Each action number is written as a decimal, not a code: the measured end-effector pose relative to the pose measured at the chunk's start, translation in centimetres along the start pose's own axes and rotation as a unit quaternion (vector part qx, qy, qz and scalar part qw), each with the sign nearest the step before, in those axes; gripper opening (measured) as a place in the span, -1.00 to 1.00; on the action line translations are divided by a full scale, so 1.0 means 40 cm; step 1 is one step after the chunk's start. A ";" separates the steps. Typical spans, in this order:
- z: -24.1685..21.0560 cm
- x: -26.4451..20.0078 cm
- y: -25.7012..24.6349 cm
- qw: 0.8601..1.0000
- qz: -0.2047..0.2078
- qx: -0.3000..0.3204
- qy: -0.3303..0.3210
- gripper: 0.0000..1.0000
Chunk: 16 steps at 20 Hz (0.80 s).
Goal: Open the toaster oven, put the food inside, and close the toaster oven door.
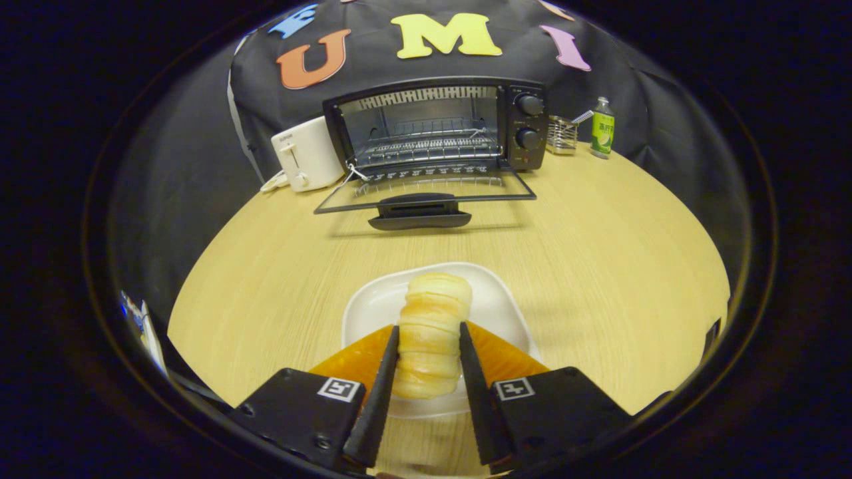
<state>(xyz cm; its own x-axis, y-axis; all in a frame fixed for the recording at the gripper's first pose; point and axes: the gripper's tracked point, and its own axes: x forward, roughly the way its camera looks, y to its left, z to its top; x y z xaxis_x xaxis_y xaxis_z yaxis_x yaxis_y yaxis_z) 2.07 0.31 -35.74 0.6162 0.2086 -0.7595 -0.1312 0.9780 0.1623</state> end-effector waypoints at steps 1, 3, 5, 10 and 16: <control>0.000 -0.001 0.000 1.000 0.002 0.007 -0.002 0.11; 0.010 -0.009 0.003 1.000 0.013 0.021 -0.003 -0.08; 0.043 -0.036 0.002 0.999 0.019 0.036 -0.016 -0.15; 0.236 -0.095 0.015 0.994 0.036 0.067 -0.079 -0.18; 0.473 0.015 0.016 0.985 0.037 0.132 -0.109 -0.18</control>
<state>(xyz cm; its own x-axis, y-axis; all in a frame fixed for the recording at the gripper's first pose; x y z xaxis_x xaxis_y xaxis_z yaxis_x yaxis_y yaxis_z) 17.05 1.06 -24.16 0.7684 0.2459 -0.5908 0.0067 0.9201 0.3917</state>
